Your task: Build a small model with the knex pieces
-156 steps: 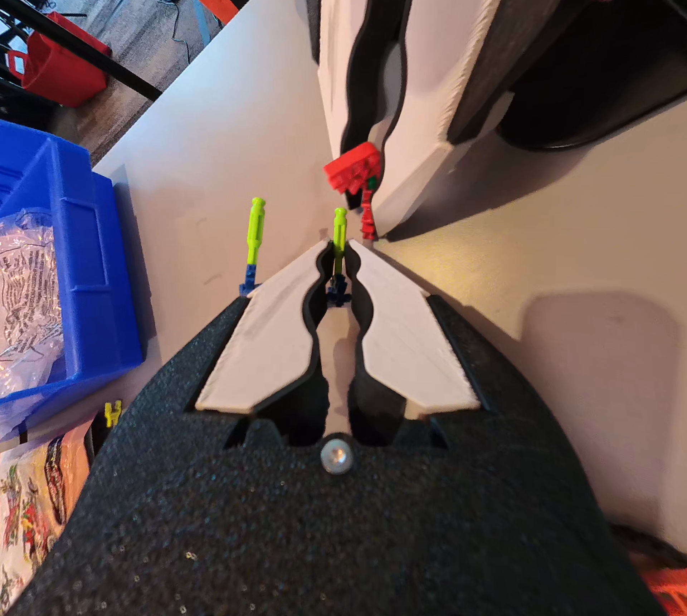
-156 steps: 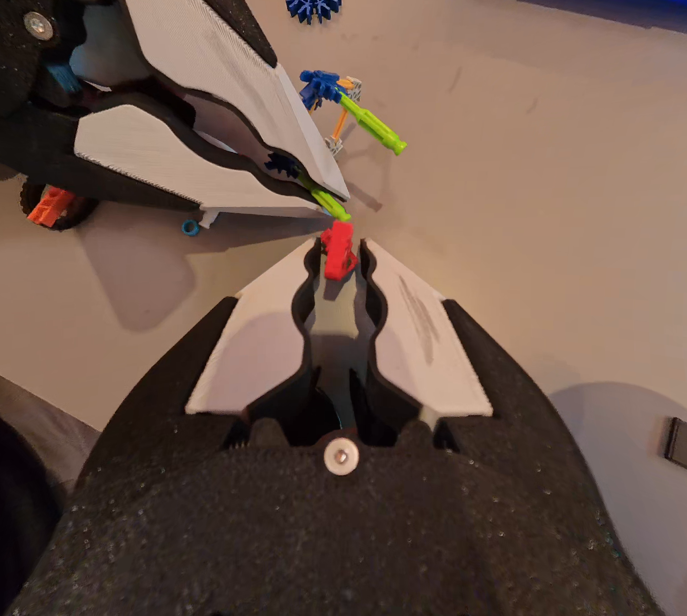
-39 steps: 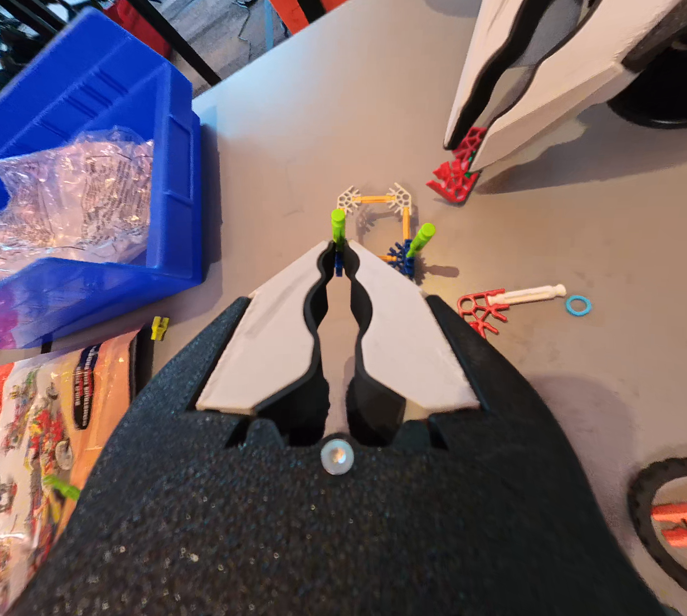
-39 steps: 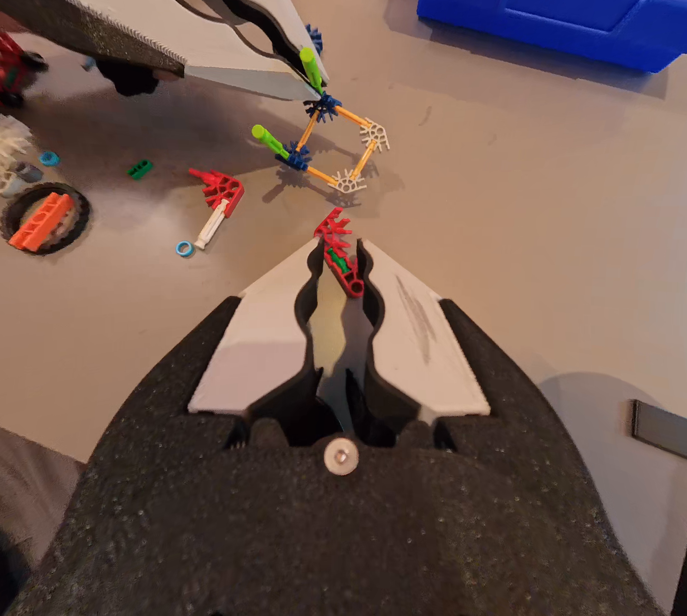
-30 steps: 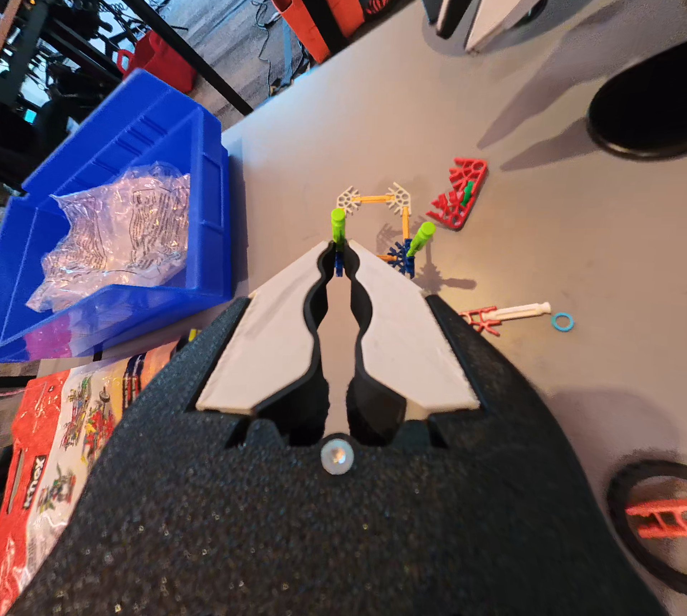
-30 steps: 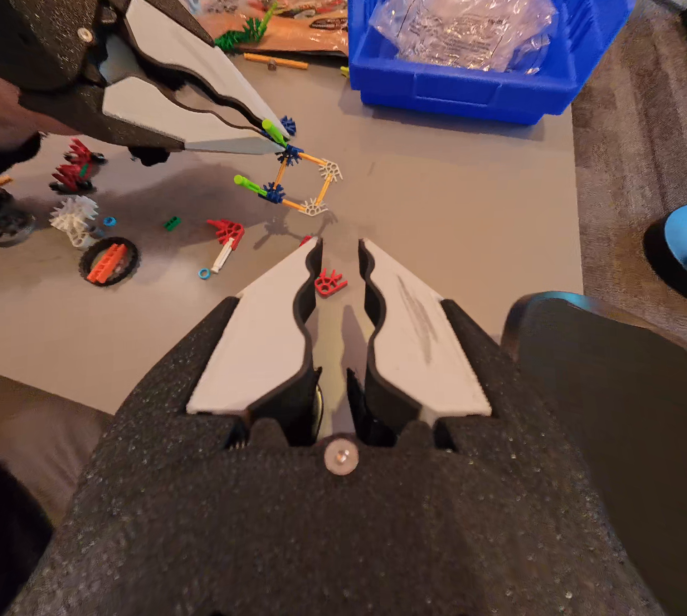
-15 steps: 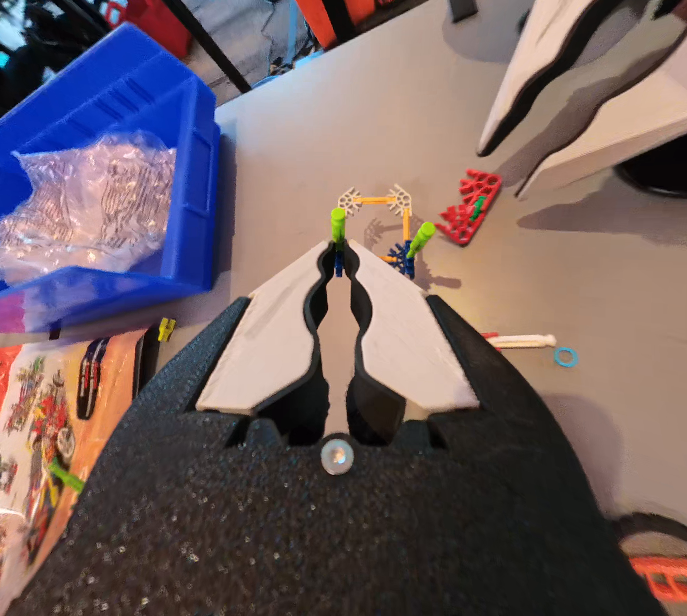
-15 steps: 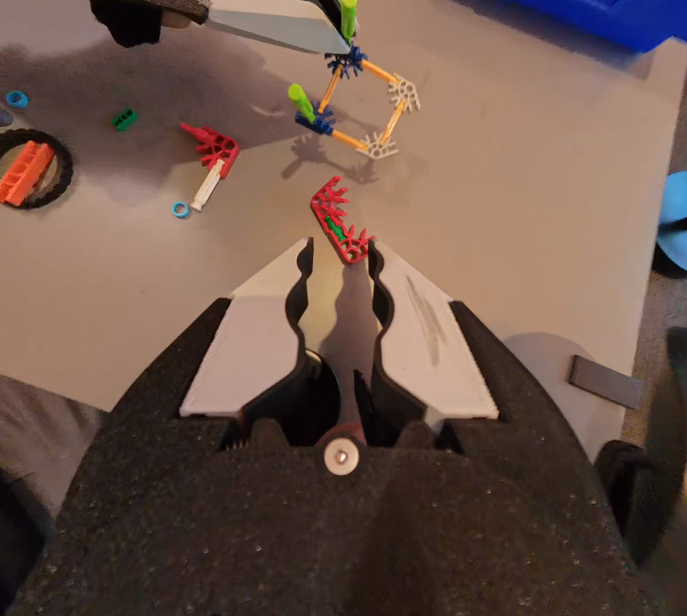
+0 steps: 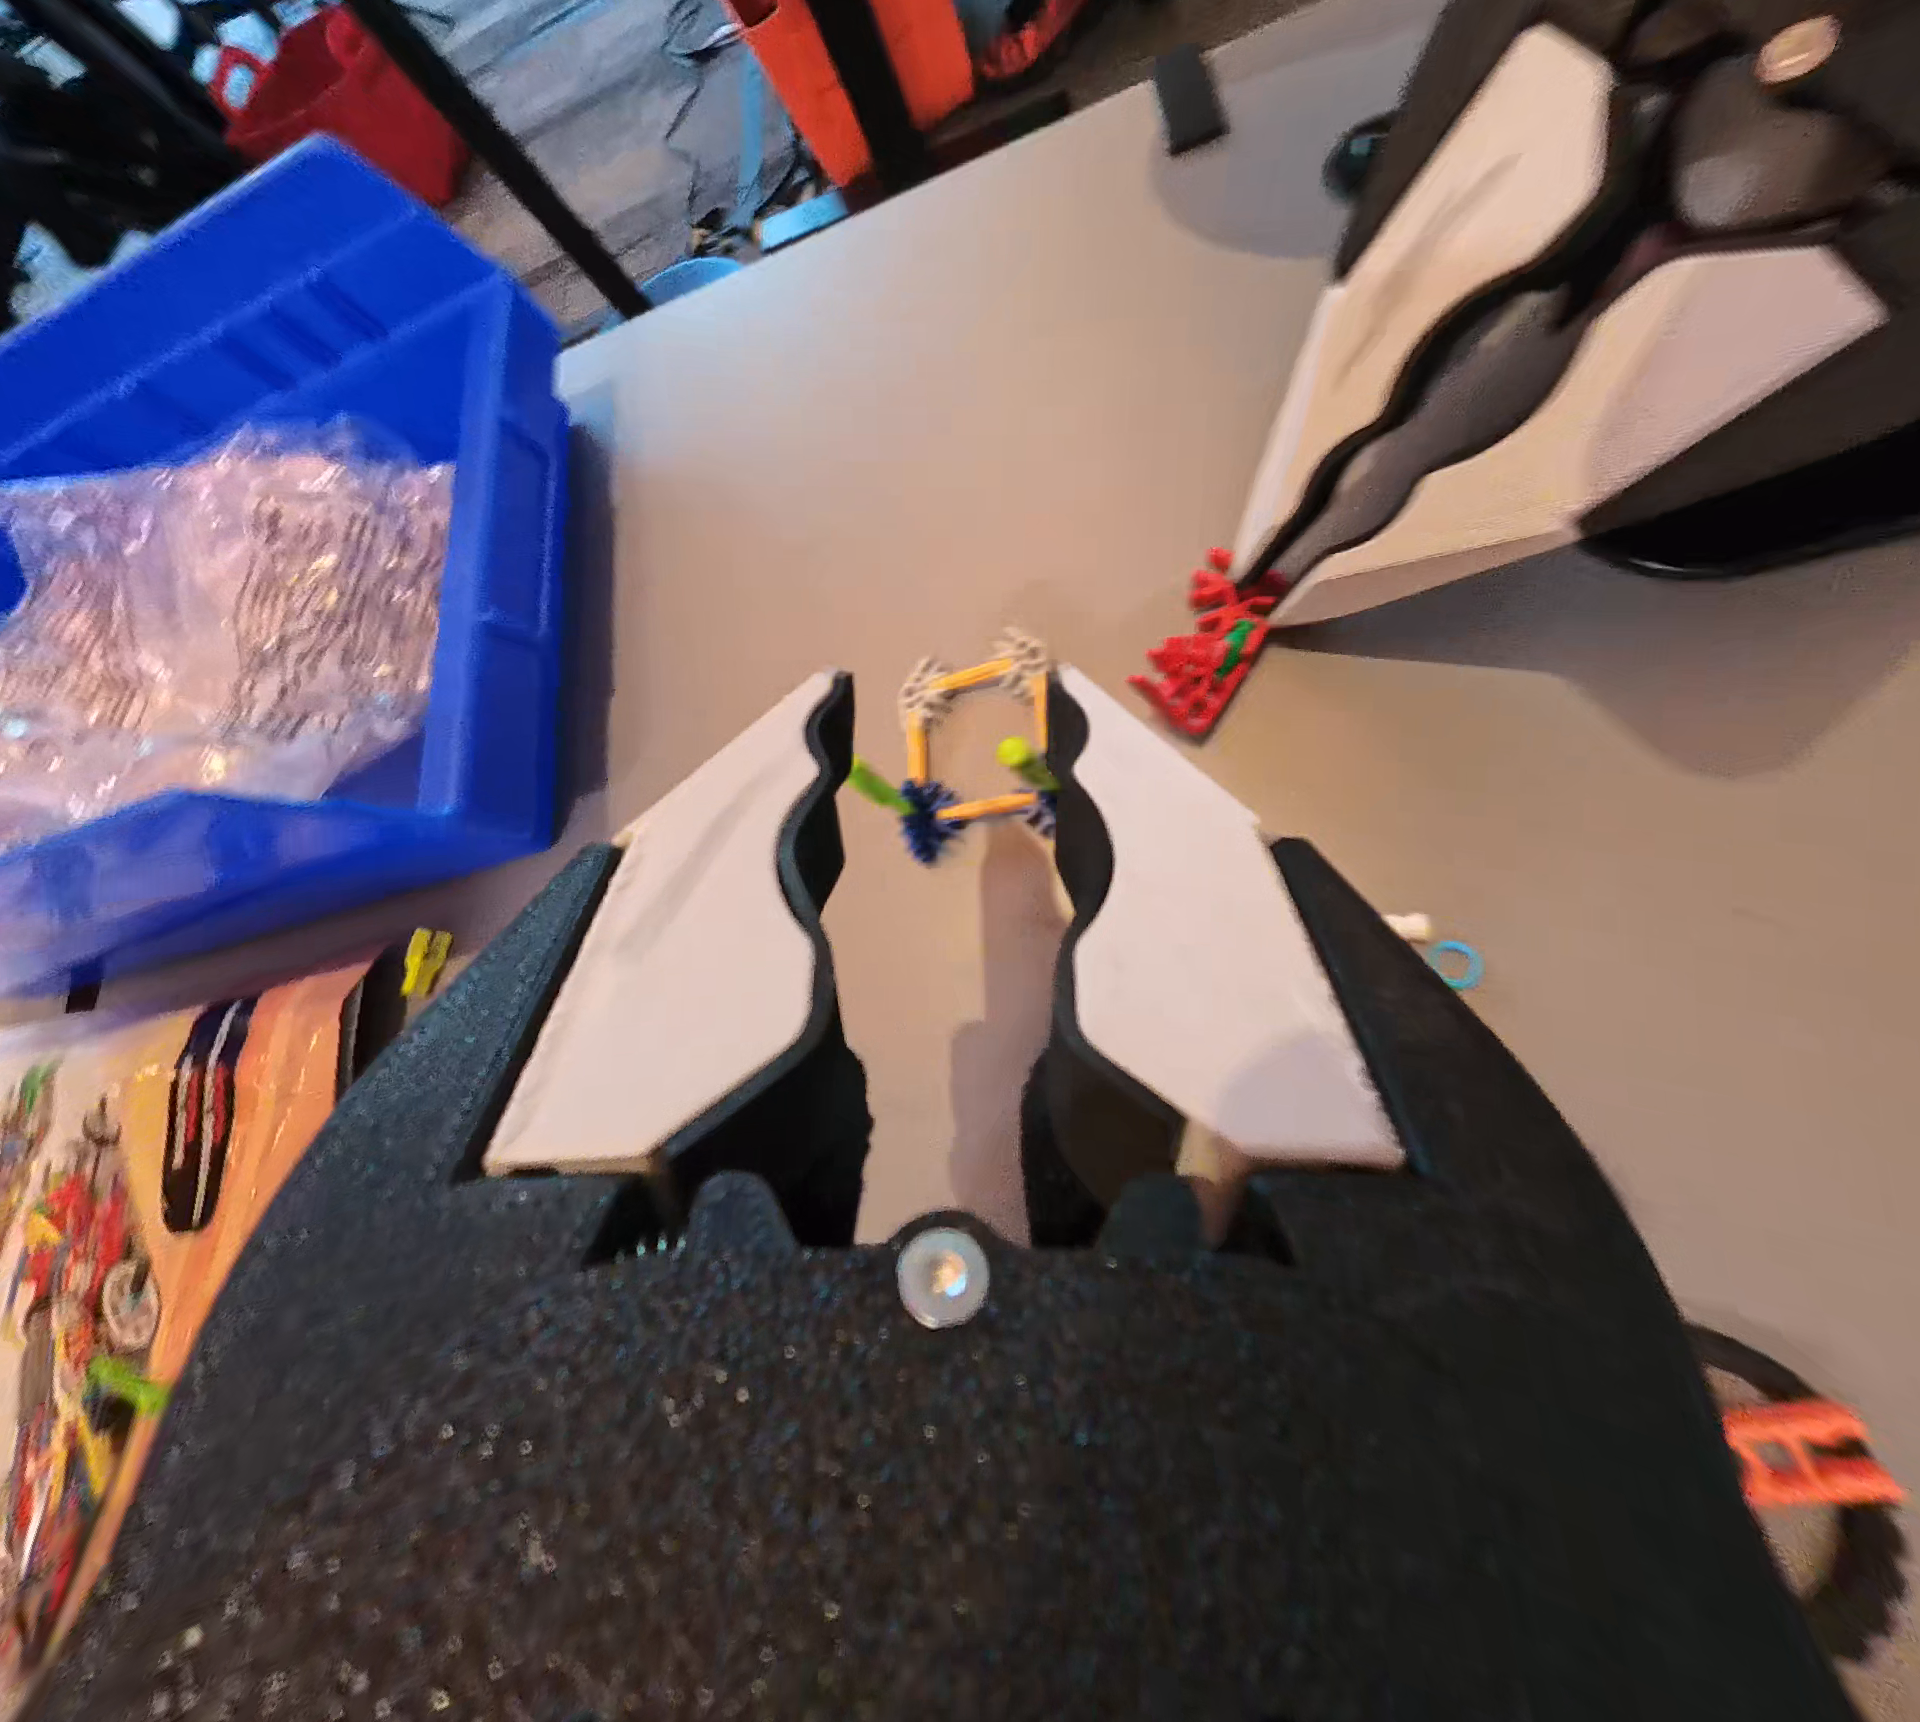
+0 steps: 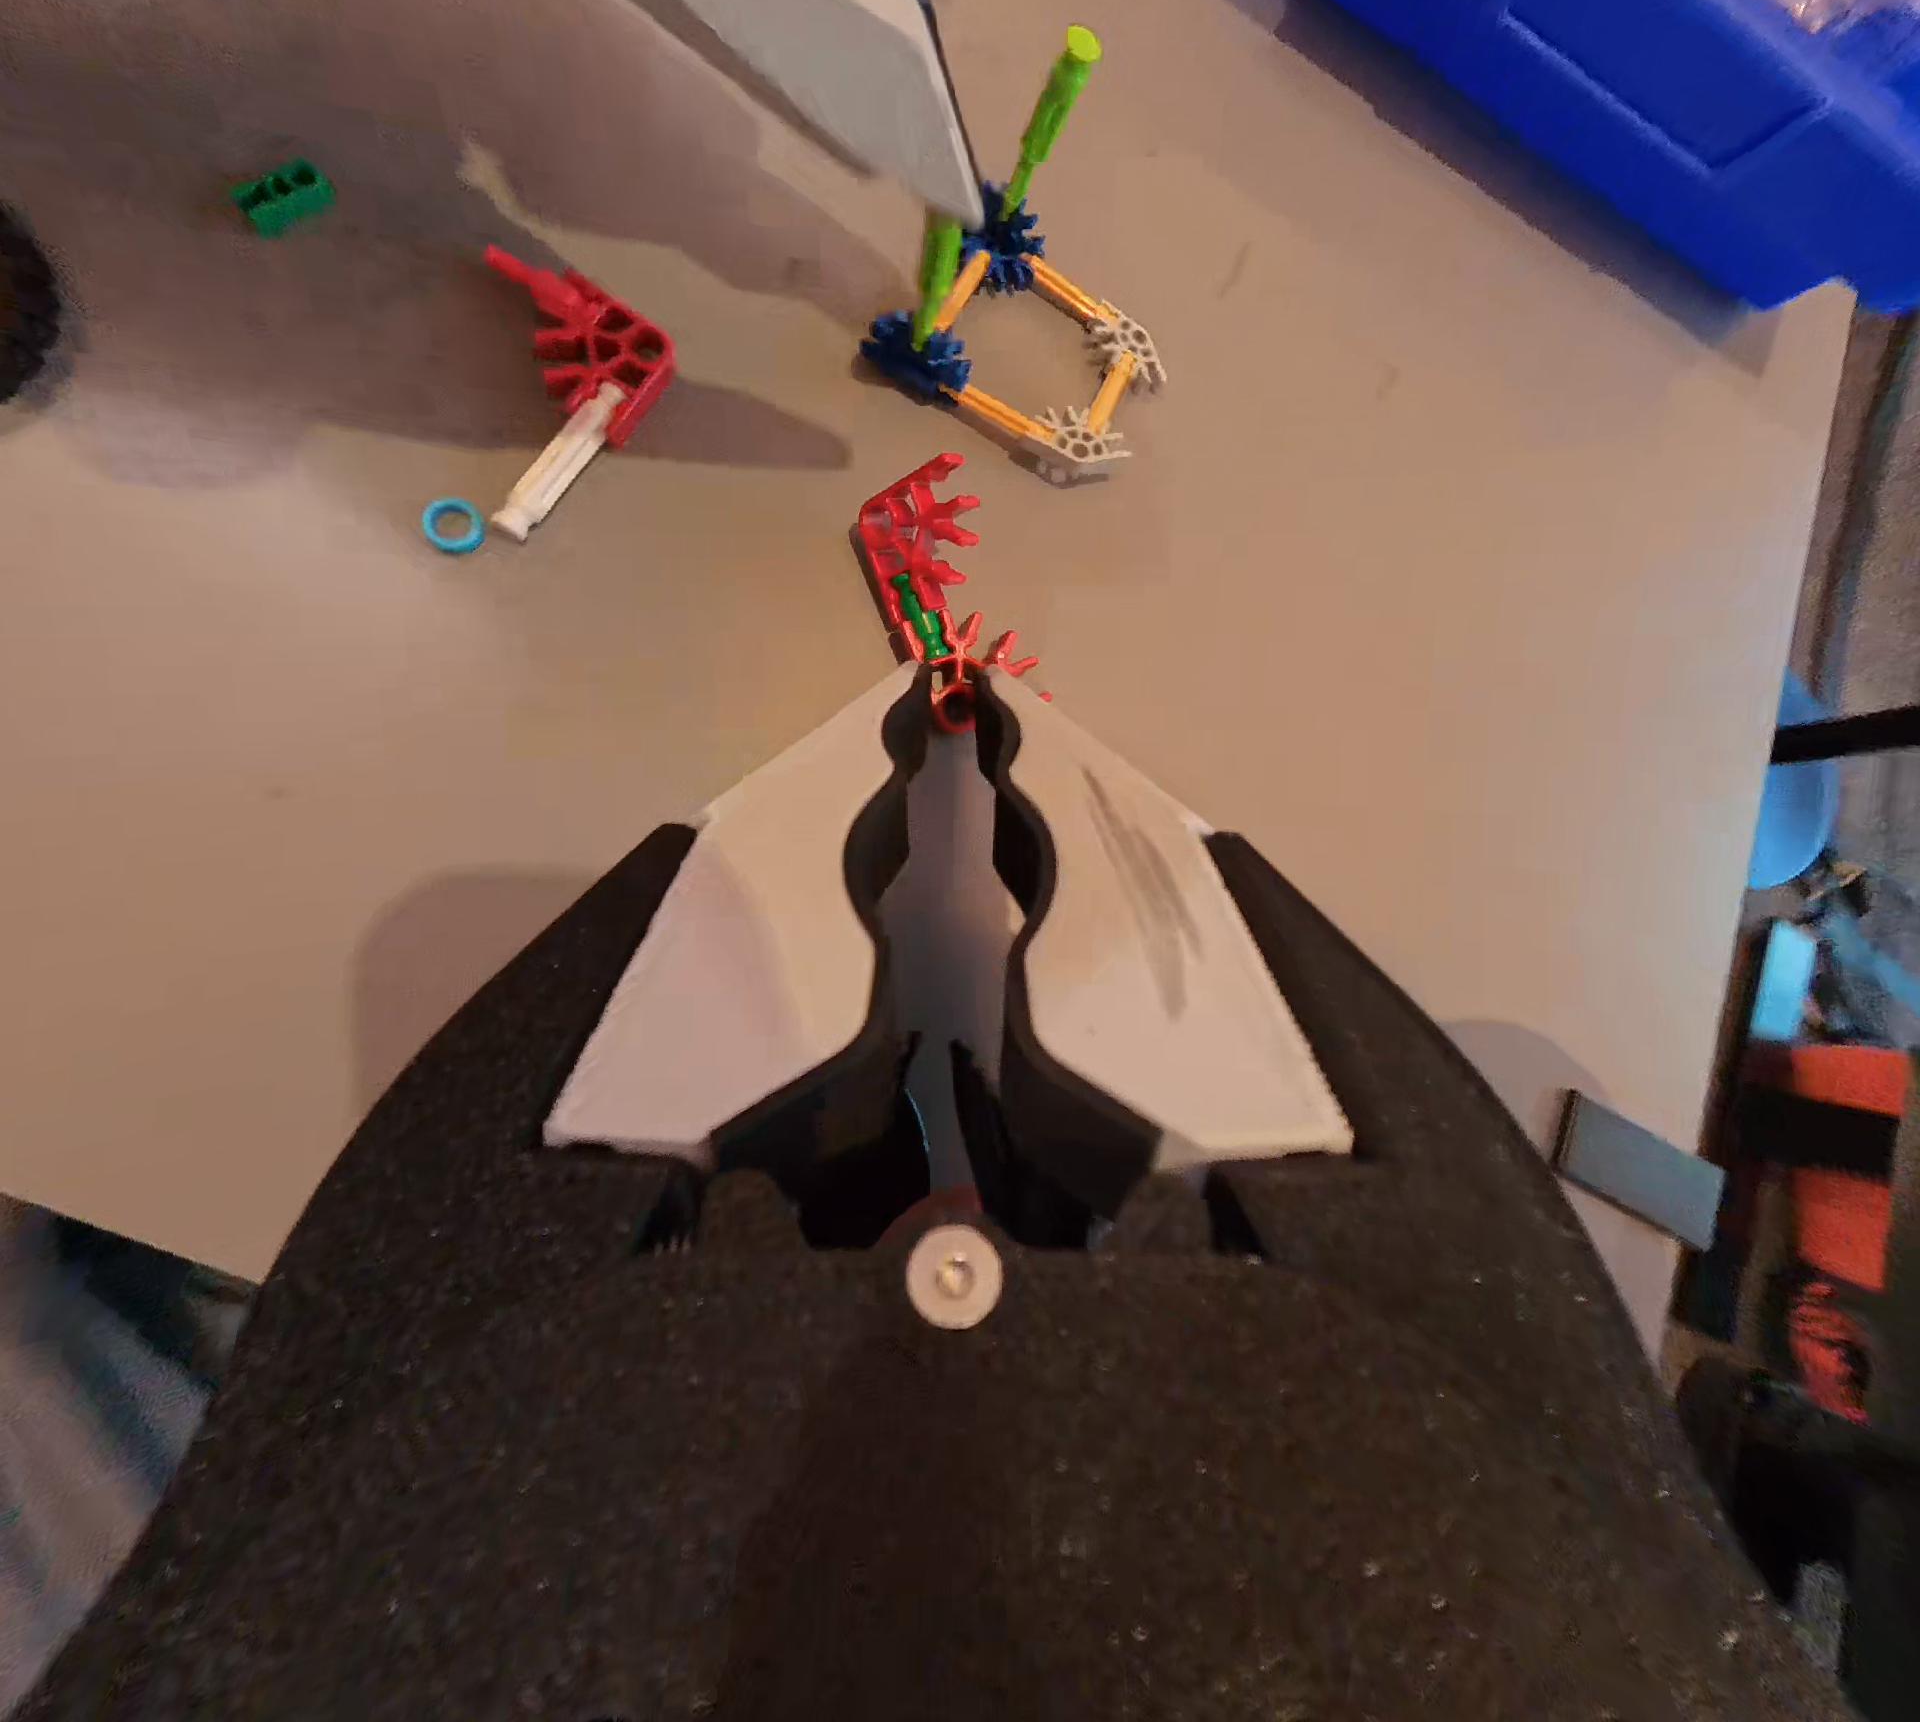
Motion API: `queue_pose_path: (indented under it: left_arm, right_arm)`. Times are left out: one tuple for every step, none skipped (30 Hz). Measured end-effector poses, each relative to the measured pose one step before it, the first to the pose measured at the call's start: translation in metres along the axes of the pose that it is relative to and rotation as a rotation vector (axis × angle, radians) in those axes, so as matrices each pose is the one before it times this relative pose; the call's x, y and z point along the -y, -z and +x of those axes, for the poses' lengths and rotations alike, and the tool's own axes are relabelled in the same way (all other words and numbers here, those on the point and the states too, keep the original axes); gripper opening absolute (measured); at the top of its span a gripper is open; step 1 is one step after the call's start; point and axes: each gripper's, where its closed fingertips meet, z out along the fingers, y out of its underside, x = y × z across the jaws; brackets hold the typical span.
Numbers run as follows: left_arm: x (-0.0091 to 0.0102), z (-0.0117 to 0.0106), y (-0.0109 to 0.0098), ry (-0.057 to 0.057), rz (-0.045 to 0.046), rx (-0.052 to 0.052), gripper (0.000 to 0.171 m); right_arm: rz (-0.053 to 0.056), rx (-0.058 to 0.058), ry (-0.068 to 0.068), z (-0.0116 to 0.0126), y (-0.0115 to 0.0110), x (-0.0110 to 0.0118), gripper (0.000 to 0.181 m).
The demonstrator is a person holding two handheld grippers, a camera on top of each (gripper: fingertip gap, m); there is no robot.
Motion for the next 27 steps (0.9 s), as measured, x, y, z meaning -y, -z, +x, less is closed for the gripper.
queue_pose_path:
  left_arm:
    - [0.00376,0.01178,0.00029,-0.0313,-0.00486,-0.0422,0.032]
    - [0.0027,0.0129,-0.00173,-0.0308,-0.00579,-0.0433,0.033]
    - [0.00059,0.00927,-0.00367,-0.0231,-0.01628,-0.0214,0.034]
    - [-0.0024,0.00838,-0.0053,-0.0212,-0.0307,-0.0199,0.033]
    - [-0.00466,0.00761,-0.00593,-0.0216,-0.03721,-0.0194,0.033]
    - [-0.00595,0.005,-0.00611,-0.0153,-0.0373,-0.0084,0.032]
    - [-0.00661,0.00398,-0.0057,-0.0034,-0.03699,-0.0104,0.031]
    - [-0.00439,0.00424,-0.00473,0.0017,-0.02032,-0.0174,0.032]
    - [-0.00171,0.00182,-0.00365,0.0097,-0.00538,-0.0062,0.029]
    - [-0.00076,-0.00026,-0.00271,0.0145,-0.00123,0.0029,0.026]
    - [0.00069,0.00054,-0.00044,0.0138,0.00562,-0.0088,0.026]
    - [0.0004,0.00077,0.0005,0.0115,0.00599,-0.0136,0.025]
    - [0.00064,-0.0002,0.00039,0.0026,0.01188,-0.0016,0.023]
    - [0.00086,-0.00196,0.00038,-0.0068,0.01592,0.0156,0.016]
    - [0.00114,0.00152,0.00075,-0.0119,0.0181,-0.0031,0.014]
    - [0.00086,0.00226,0.00094,-0.0156,0.01314,-0.0028,0.014]
    - [0.00178,0.00083,0.00149,-0.0219,0.01893,0.0132,0.006]
    - [-0.00028,0.00201,0.00133,-0.0172,0.00477,0.0033,0.003]
    - [-0.00029,0.00091,0.00092,-0.0312,0.00545,0.0143,0.003]
    - [-0.00135,-0.00031,0.00074,-0.0314,-0.00181,0.021,0.003]
    - [-0.00118,0.00026,0.00107,-0.0213,-0.00023,0.0127,0.003]
    - [-0.00055,0.00162,0.00161,-0.0205,0.00602,0.0014,0.003]
    - [0.00018,0.00276,0.00202,-0.0221,0.01445,-0.0077,0.003]
    - [0.0002,0.00152,0.0021,-0.0111,0.01469,-0.0029,0.003]
    - [-0.00018,0.00092,0.00186,-0.0042,0.0109,-0.0046,0.003]
    - [-0.002,0.00072,0.00133,-0.0004,-0.00029,-0.0069,0.003]
    - [-0.0028,-0.00016,0.00087,0.0008,-0.0058,-0.0045,0.003]
  right_arm:
    - [0.0077,-0.0072,0.0351,-0.00225,0.00047,0.00036,0.007]
    - [0.0035,-0.0023,0.0228,-0.0022,0.00078,0.00021,0.007]
    - [-0.0011,0.0018,0.0132,-0.00172,0.00083,-0.00005,0.006]
    - [-0.0003,0.002,0.019,-0.00147,0.00073,0.00004,0.004]
    - [0.0043,-0.0009,0.0296,-0.00171,0.00076,0.0004,0.0]
    - [0.0046,-0.0031,0.0254,-0.00159,0.00052,0.00014,0.0]
    - [0.0047,0.0039,0.0123,-0.00194,0.00066,0.00016,0.0]
    - [0.0068,0.0125,0.0018,-0.00238,0.00077,0.00049,0.0]
    - [0.0066,0.0121,-0.0036,-0.00168,0.00069,0.00033,0.0]
    - [0.0032,0.0052,-0.0039,-0.00043,0.00035,-0.00015,0.0]
    - [0.0008,0.0045,-0.005,0.00024,0.00052,-0.0005,0.0]
    - [0.002,0.0095,-0.0123,0.00026,0.00068,-0.00041,0.0]
    - [0.0044,0.0105,-0.0215,0.00052,0.00096,0.00028,0.0]
    - [0.0063,0.0075,-0.0305,0.0015,0.00154,0.00094,0.0]
    - [0.0077,0.0035,-0.0442,0.00298,0.00242,0.0014,0.001]
    - [0.0073,0.0038,-0.0543,0.0038,0.00217,0.00146,0.006]
    - [0.0016,0.0094,-0.0524,0.00327,0.00114,0.00082,0.017]
    - [-0.0083,0.0185,-0.0416,0.00166,-0.00017,-0.00071,0.027]
    - [-0.0148,0.0313,-0.0268,-0.00121,-0.00119,-0.00166,0.034]
    - [-0.0163,0.0369,-0.0104,-0.00338,-0.00177,-0.00181,0.038]
    - [-0.0112,0.0088,0.0068,-0.00061,-0.00183,-0.00086,0.039]
    - [-0.0117,-0.0219,0.0203,0.00344,-0.00186,-0.00112,0.039]
    - [-0.0164,-0.015,0.0244,0.0022,-0.00227,-0.00204,0.038]
    - [-0.0014,0.0079,0.0223,-0.00161,-0.00194,0.00009,0.031]
    - [0.0188,0.0201,0.0166,-0.00378,-0.00146,0.00343,0.025]
    - [0.0205,0.0197,0.0147,-0.00373,-0.0015,0.00399,0.022]
    - [0.0133,0.0011,0.0253,-0.0008,-0.00138,0.00265,0.018]
